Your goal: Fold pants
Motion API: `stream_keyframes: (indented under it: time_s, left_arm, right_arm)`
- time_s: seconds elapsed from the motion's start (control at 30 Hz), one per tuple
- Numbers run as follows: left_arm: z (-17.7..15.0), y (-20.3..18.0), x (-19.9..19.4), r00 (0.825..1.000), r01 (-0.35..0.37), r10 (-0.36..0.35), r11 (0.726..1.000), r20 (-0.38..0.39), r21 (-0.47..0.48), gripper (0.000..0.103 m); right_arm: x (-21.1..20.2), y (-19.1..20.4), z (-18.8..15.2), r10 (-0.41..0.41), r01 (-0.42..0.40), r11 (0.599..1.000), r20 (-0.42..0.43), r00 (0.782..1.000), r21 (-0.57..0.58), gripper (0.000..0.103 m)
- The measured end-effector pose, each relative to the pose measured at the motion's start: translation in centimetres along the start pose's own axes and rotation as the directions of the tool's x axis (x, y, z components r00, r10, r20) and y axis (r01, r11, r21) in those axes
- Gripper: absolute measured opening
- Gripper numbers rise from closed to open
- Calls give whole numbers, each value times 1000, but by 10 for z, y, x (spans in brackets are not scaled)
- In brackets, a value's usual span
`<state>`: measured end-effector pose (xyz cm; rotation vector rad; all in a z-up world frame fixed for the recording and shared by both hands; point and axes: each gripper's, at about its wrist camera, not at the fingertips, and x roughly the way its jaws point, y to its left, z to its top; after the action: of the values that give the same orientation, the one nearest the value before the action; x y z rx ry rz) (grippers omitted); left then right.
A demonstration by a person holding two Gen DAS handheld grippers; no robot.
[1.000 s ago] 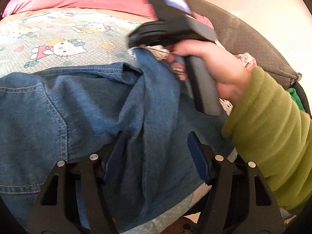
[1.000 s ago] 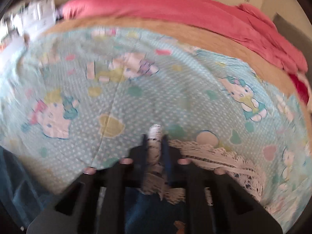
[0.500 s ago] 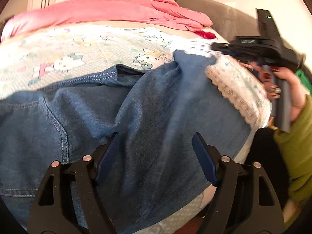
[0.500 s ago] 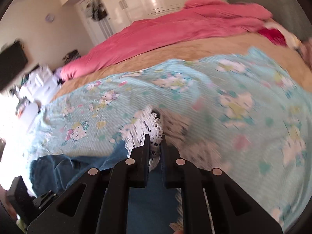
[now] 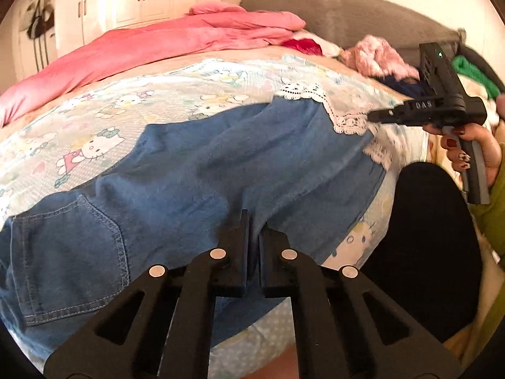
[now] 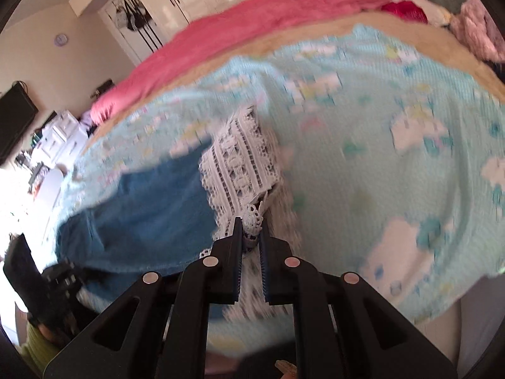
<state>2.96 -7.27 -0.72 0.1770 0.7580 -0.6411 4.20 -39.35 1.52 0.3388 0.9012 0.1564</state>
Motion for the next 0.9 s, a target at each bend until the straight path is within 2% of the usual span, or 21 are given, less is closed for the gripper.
stream_keyframes:
  time_s: [0.1,0.2,0.23,0.27,0.33,0.37,0.4,0.43,0.63,0.8,0.9]
  left_arm:
    - [-2,-5,10,999,9,-8,1000,-40,17,4]
    - [-5,-11,13,998,10,-8,999,-55,44,6]
    - [-5,-13,13,998,7,-3,999,-57,54,6]
    - [-6,-14,14,998,4,-1,998,-59,60,6]
    - [-8,-15,15,998,-1,5,998,-62,64,6]
    - [-8,-14,15,998,-3,8,998,-64,66,6]
    - [-7,-14,15,998,0,5,998,-65,62,3]
    - [-7,-12,14,998,4,0,998,-65,59,1]
    - [-9,-9,0,998,7,-2,997,-61,80,0]
    - [-15,-13,5,994,29,-17,993,-112,114,0]
    - [-16,-16,4,993,30,-16,992,-117,120,0]
  right_arm:
    - [2,-13,-17,19,-18,999,-30,999,39,14]
    - [-4,-23,-22,56,-55,995,-13,998,83,22]
    - [-6,-24,-21,59,-58,994,-7,998,89,27]
    - [-7,-24,-20,58,-58,994,0,998,92,28]
    - [-7,-24,-16,63,-63,993,6,998,97,27]
    - [-6,-25,-15,63,-63,994,4,998,94,17]
    - [-6,-23,-14,66,-66,994,0,998,89,12]
    - [-8,-21,-15,70,-69,994,-4,998,81,10]
    - [-20,-19,-23,56,-55,998,-18,998,32,10]
    - [-17,-25,-35,31,-29,999,-47,998,35,10]
    - [-22,-25,-36,17,-15,999,-38,999,41,10]
